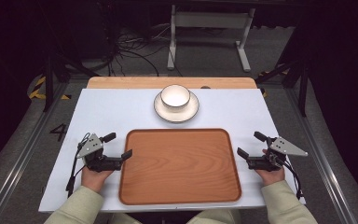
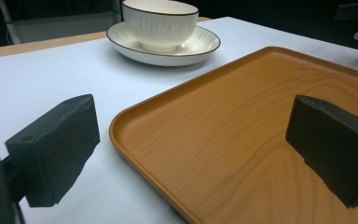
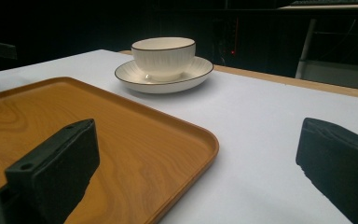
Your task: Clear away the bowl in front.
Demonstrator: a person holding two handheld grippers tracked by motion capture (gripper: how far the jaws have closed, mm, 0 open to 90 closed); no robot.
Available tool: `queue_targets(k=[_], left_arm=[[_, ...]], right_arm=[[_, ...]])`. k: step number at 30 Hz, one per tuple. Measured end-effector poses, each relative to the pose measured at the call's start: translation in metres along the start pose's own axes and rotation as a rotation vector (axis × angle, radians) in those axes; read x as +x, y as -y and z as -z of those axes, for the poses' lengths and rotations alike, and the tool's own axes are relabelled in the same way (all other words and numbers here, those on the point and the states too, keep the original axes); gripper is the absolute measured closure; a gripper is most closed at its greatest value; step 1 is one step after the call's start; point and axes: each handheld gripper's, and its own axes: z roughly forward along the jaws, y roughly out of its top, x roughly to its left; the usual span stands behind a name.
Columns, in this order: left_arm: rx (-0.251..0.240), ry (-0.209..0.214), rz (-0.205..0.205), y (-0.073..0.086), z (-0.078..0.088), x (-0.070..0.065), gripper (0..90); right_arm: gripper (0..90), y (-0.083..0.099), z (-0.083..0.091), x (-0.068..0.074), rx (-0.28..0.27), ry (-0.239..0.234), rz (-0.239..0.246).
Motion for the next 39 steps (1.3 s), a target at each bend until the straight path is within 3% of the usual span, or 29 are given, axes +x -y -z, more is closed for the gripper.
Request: queue_targets(k=[7, 12, 18, 26, 31, 39], left_arm=[[-0.005, 0.003, 0.014, -0.001, 0.001, -0.001, 3.3], [0.019, 0.004, 0.014, -0.005, 0.001, -0.002, 3.0], [0.008, 0.012, -0.002, -0.015, 0.003, -0.007, 3.1], [-0.012, 0.022, -0.052, -0.031, 0.012, -0.014, 2.7], [-0.034, 0.04, -0.02, -0.038, 0.014, -0.014, 2.7], [-0.047, 0.046, -0.015, -0.047, 0.018, -0.014, 2.9]], right_arm=[[0.1, 0.0, 0.0, 0.0, 0.0, 0.0, -0.009], [0.1, 0.0, 0.0, 0.0, 0.003, 0.0, -0.008], [0.1, 0.0, 0.0, 0.0, 0.005, -0.002, -0.014], [0.1, 0.001, -0.001, -0.001, 0.008, -0.006, -0.018], [0.1, 0.001, -0.001, -0.001, 0.008, -0.007, -0.025], [0.1, 0.001, 0.0, -0.002, 0.005, -0.009, -0.037]])
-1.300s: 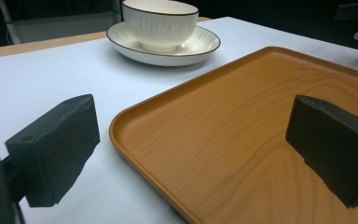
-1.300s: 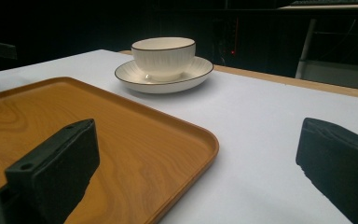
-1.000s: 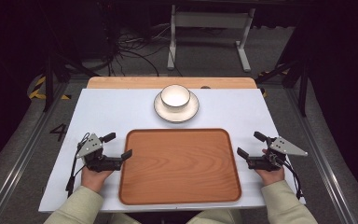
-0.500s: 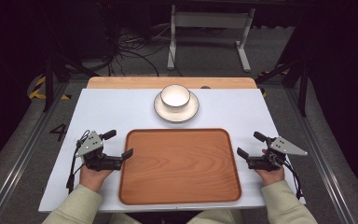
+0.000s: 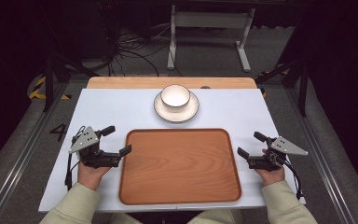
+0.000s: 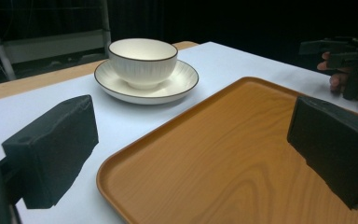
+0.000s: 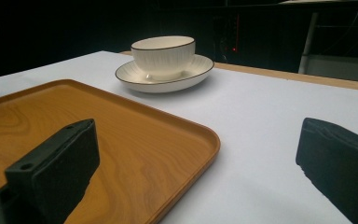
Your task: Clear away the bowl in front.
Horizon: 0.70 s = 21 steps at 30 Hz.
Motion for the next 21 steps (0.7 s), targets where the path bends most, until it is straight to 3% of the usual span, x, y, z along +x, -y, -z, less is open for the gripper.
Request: queue_targets(k=[5, 19, 21], left_arm=[[0.029, 0.022, -0.04, -0.01, -0.003, -0.002, 5.0], [0.019, 0.098, -0.054, -0.034, -0.036, -0.009, 4.8], [0.019, 0.112, -0.056, -0.04, -0.046, -0.01, 4.9]], right_arm=[[0.1, 0.0, 0.0, 0.0, -0.001, 0.001, -0.004], [0.1, 0.0, 0.0, -0.002, -0.005, 0.01, -0.016], [0.1, 0.0, 0.0, -0.002, -0.004, 0.01, -0.016]])
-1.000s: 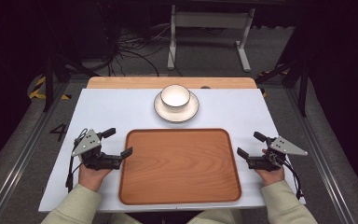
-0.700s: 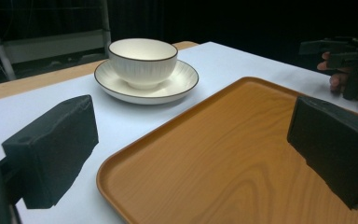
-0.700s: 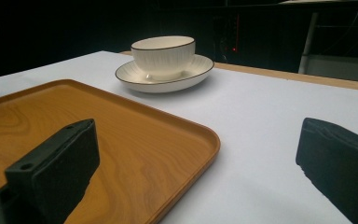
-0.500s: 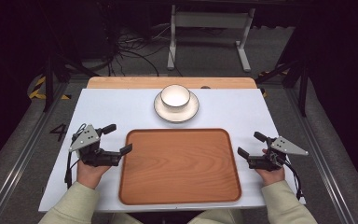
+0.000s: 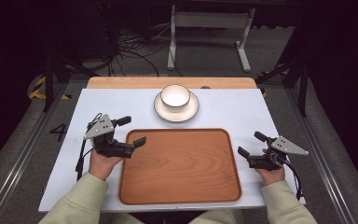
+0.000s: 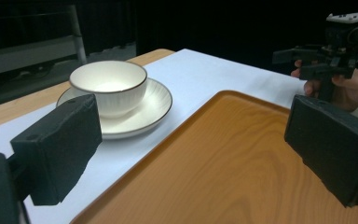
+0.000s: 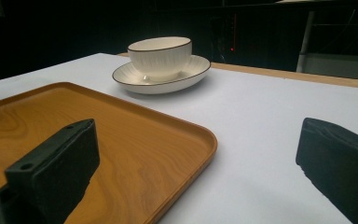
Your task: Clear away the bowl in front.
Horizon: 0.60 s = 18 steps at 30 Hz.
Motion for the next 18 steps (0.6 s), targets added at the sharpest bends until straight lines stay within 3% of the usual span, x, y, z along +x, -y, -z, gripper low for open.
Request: queue_targets(k=[5, 18], left_arm=[[0.019, 0.026, -0.003, -0.01, -0.019, 0.001, 4.8], [0.042, 0.066, -0.017, -0.029, -0.049, 0.005, 4.7]], right_arm=[[0.1, 0.0, 0.0, 0.0, 0.0, -0.001, 0.001], [0.1, 0.0, 0.0, 0.0, 0.001, 0.001, 0.001]])
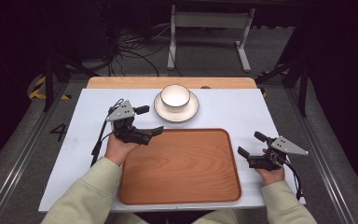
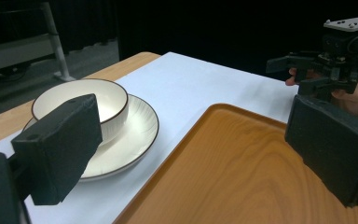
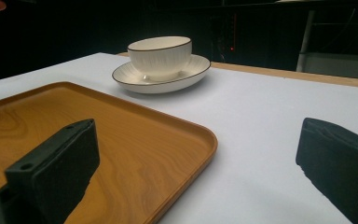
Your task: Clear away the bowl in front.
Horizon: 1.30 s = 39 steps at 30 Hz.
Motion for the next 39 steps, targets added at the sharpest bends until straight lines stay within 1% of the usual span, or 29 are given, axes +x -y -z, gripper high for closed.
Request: queue_targets(k=[1, 2, 3, 5, 6, 7, 10, 11, 12, 13, 15, 17, 19, 20, 21, 23, 27, 29, 31, 35, 36, 37, 38, 39], left_arm=[[-0.002, 0.014, -0.007, -0.002, -0.002, 0.001, 4.6], [-0.004, 0.026, -0.002, -0.003, -0.004, 0.002, 4.4], [0.006, 0.04, -0.002, -0.005, -0.007, 0.003, 4.3], [0.017, 0.049, -0.01, -0.01, -0.013, 0.003, 4.1], [0.016, 0.047, -0.024, -0.011, -0.014, 0.004, 4.1], [0.02, 0.051, -0.014, -0.013, -0.016, 0.004, 4.1], [0.029, 0.047, -0.015, -0.019, -0.023, 0.007, 3.8], [0.031, 0.046, -0.025, -0.021, -0.025, 0.009, 3.6], [0.034, 0.044, -0.015, -0.023, -0.027, 0.01, 3.6], [0.042, 0.043, -0.018, -0.025, -0.029, 0.011, 3.5], [0.031, 0.045, -0.016, -0.028, -0.034, 0.013, 3.2], [0.034, 0.051, -0.016, -0.031, -0.037, 0.014, 3.2], [0.041, 0.052, -0.024, -0.034, -0.041, 0.015, 3.2], [0.047, 0.051, -0.035, -0.036, -0.043, 0.016, 3.2], [0.047, 0.051, -0.035, -0.036, -0.043, 0.016, 3.2], [0.047, 0.059, -0.032, -0.038, -0.048, 0.018, 3.2], [0.05, 0.055, -0.032, -0.04, -0.055, 0.021, 2.8], [0.06, 0.046, -0.016, -0.041, -0.062, 0.024, 2.1], [0.065, 0.049, -0.001, -0.042, -0.071, 0.028, 2.1], [0.077, 0.045, -0.009, -0.045, -0.078, 0.029, 2.1], [0.079, 0.038, -0.018, -0.046, -0.08, 0.03, 2.1], [0.088, 0.04, -0.027, -0.048, -0.081, 0.031, 2.1], [0.092, 0.041, -0.022, -0.048, -0.083, 0.031, 2.1], [0.106, 0.041, -0.028, -0.049, -0.084, 0.032, 2.1]], right_arm=[[0.1, 0.0, 0.0, 0.0, 0.0, 0.002, 0.0], [0.1, 0.0, 0.0, 0.0, 0.0, 0.002, 0.0], [0.1, 0.0, 0.0, 0.0, -0.001, 0.002, -0.001], [0.1, 0.0, 0.0, 0.0, 0.0, 0.001, -0.002], [0.1, 0.0, 0.0, 0.0, 0.0, 0.001, -0.003], [0.1, 0.0, 0.0, 0.0, 0.0, 0.002, -0.003], [0.1, 0.0, 0.0, 0.0, 0.001, 0.004, -0.004], [0.1, 0.0, 0.0, 0.0, 0.0, 0.005, -0.006], [0.1, 0.0, 0.0, 0.0, 0.0, 0.005, -0.005], [0.1, 0.0, 0.0, 0.0, 0.0, 0.006, -0.006], [0.1, 0.0, 0.0, 0.0, -0.001, 0.007, -0.006], [0.1, 0.0, 0.0, 0.0, -0.001, 0.008, -0.007], [0.1, 0.0, 0.0, 0.0, -0.001, 0.008, -0.008], [0.1, 0.0, 0.001, 0.0, -0.001, 0.008, -0.008], [0.1, 0.0, 0.001, 0.0, -0.001, 0.008, -0.008], [0.1, 0.0, 0.001, 0.0, -0.001, 0.009, -0.008], [0.1, 0.0, 0.001, 0.0, -0.003, 0.011, -0.008], [0.1, 0.0, 0.001, 0.0, -0.003, 0.01, -0.007], [0.1, 0.0, 0.001, 0.0, -0.004, 0.01, -0.008], [0.1, 0.0, 0.001, 0.0, -0.005, 0.007, -0.009], [0.1, 0.0, 0.001, 0.0, -0.005, 0.007, -0.009], [0.1, 0.0, 0.001, 0.0, -0.004, 0.005, -0.009], [0.1, 0.0, 0.001, 0.0, -0.005, 0.004, -0.009], [0.1, 0.0, 0.001, 0.0, -0.003, 0.003, -0.009]])
